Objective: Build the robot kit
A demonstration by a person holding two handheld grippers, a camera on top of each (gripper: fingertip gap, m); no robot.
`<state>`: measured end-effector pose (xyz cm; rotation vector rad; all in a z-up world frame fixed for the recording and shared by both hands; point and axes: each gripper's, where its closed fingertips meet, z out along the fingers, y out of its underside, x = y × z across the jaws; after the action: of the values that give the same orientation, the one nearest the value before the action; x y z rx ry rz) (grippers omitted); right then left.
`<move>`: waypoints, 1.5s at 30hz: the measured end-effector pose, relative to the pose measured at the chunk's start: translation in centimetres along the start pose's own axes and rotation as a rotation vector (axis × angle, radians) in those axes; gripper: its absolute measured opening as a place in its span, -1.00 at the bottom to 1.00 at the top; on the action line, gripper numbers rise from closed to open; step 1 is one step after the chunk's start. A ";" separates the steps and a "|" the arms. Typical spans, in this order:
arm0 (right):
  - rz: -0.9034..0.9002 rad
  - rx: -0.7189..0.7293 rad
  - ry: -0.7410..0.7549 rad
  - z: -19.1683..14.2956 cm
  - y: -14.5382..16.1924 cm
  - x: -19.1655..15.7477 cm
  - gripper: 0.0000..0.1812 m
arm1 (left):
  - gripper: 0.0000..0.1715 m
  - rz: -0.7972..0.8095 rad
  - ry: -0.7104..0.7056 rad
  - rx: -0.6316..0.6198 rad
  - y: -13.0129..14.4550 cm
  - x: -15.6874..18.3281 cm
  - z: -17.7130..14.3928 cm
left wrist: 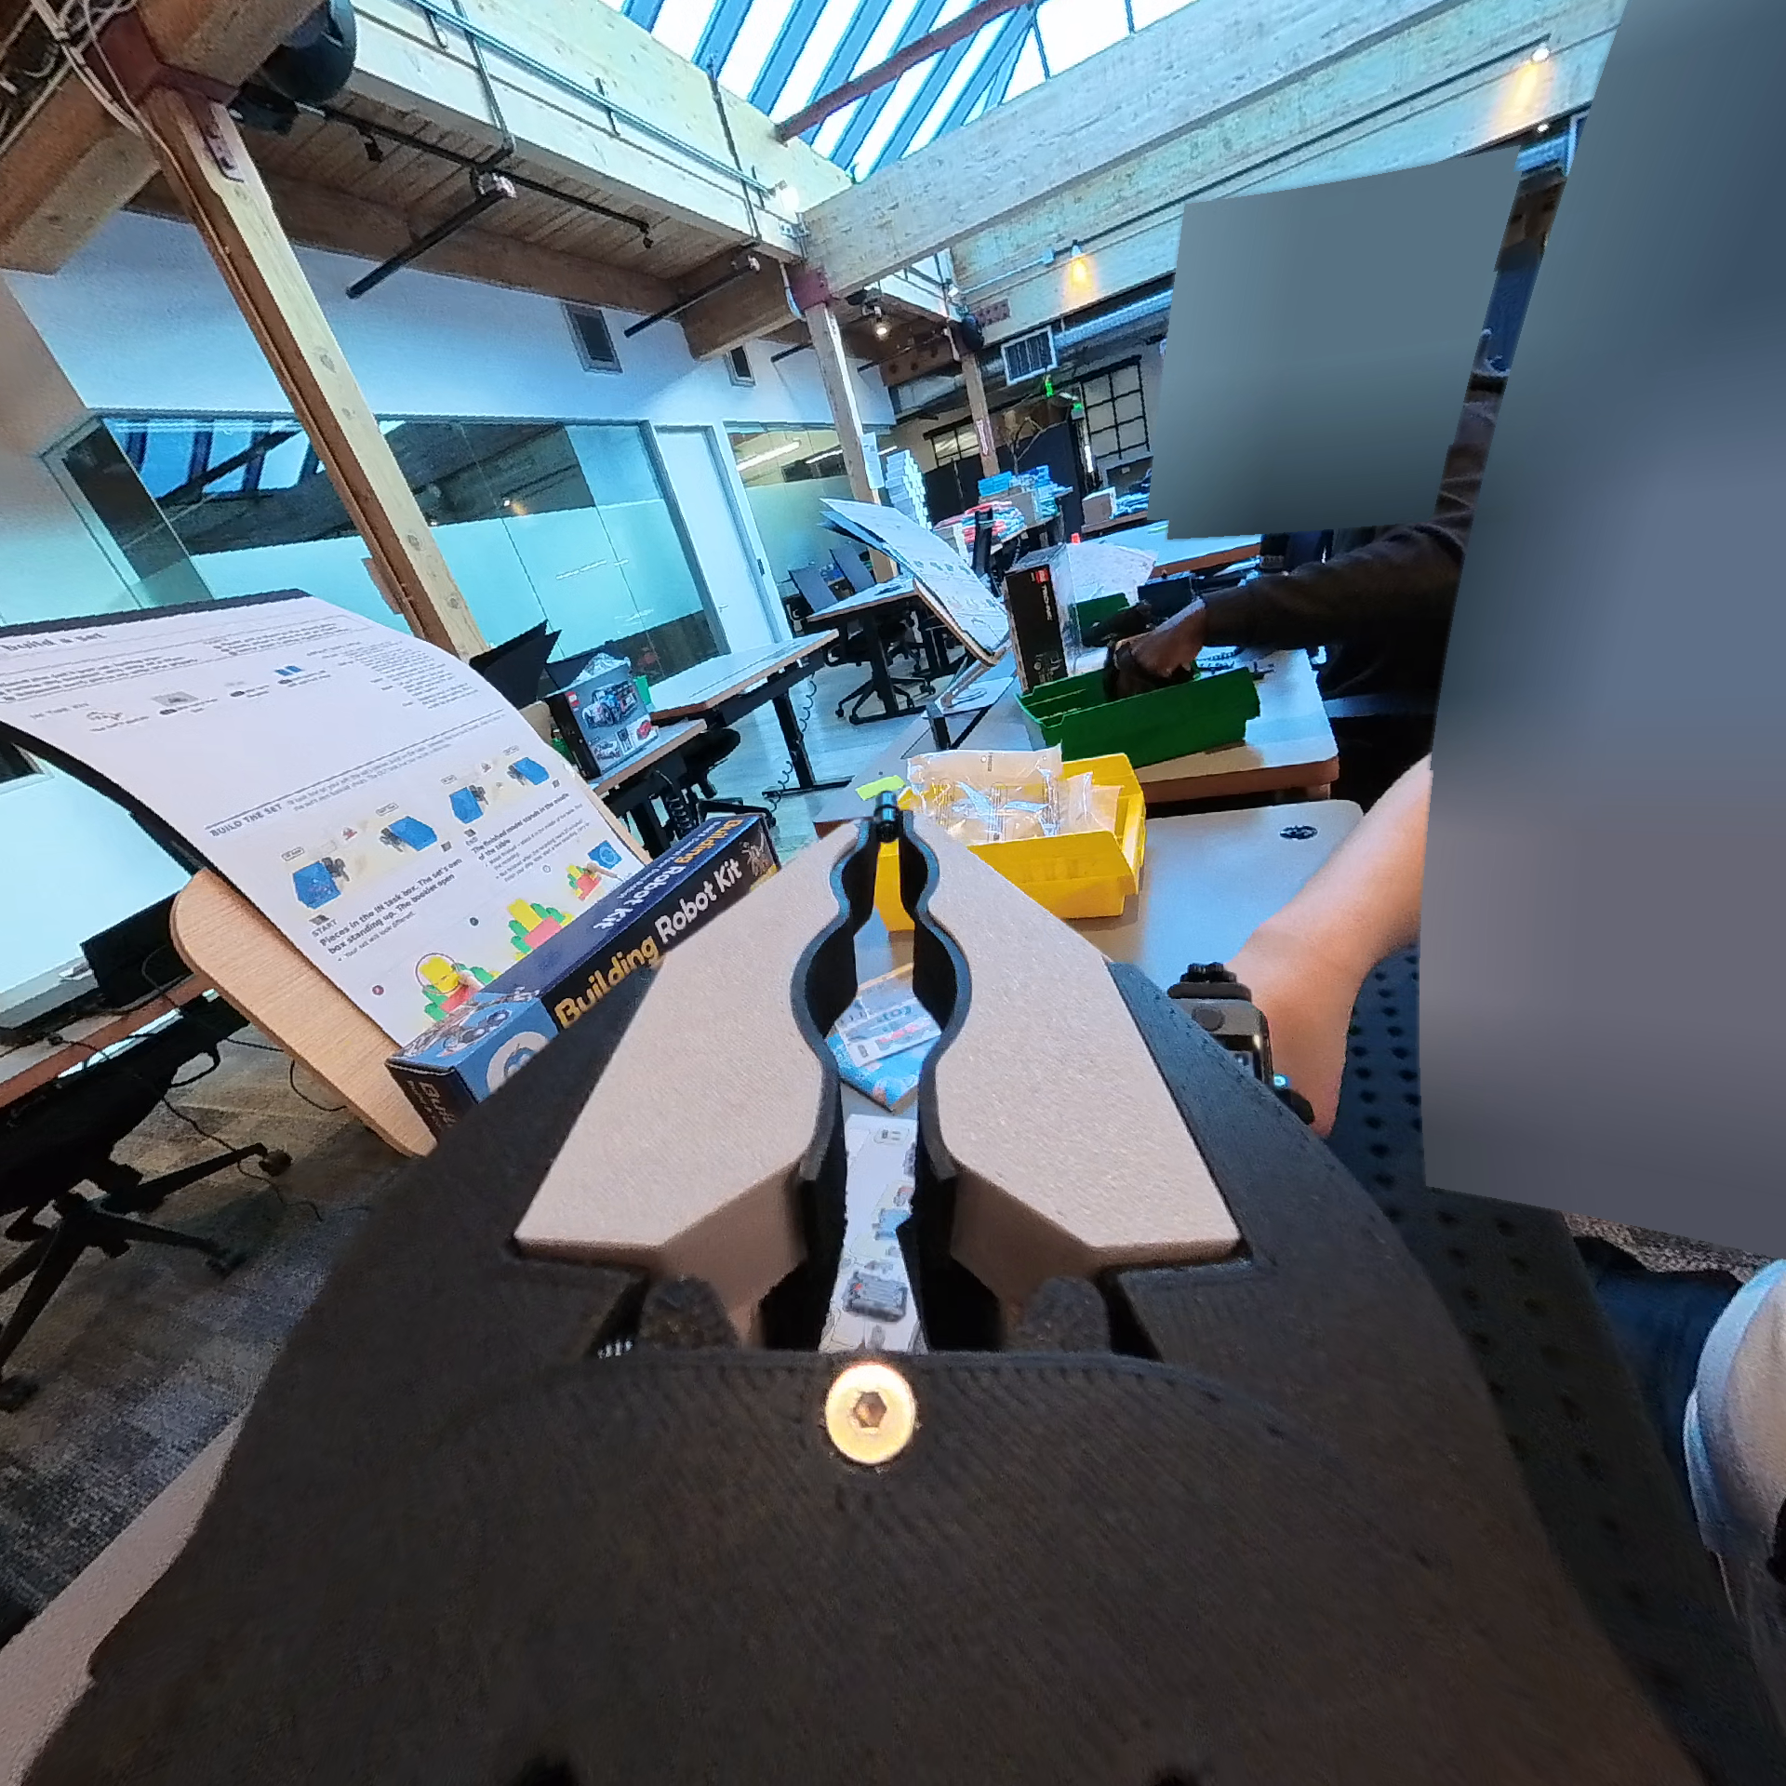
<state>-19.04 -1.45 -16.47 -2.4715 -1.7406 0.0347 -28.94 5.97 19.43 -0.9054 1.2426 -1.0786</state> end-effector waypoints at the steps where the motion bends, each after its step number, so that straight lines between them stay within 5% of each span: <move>1: -0.002 0.004 0.002 -0.1 0.0 0.0 -0.88 | -0.98 0.000 0.002 -0.005 0.1 0.0 0.0; 38: -0.042 -0.032 0.037 -0.5 0.1 -0.1 -0.91 | -0.98 -0.041 0.028 0.030 0.3 -1.0 -1.8; 45: -0.030 0.052 0.025 -1.9 -0.8 0.8 -0.92 | -0.98 -0.056 0.037 0.016 0.7 -1.2 -1.3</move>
<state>-19.32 -0.58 -14.51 -2.3990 -1.7434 0.0454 -30.13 7.37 18.94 -0.9162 1.2439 -1.1527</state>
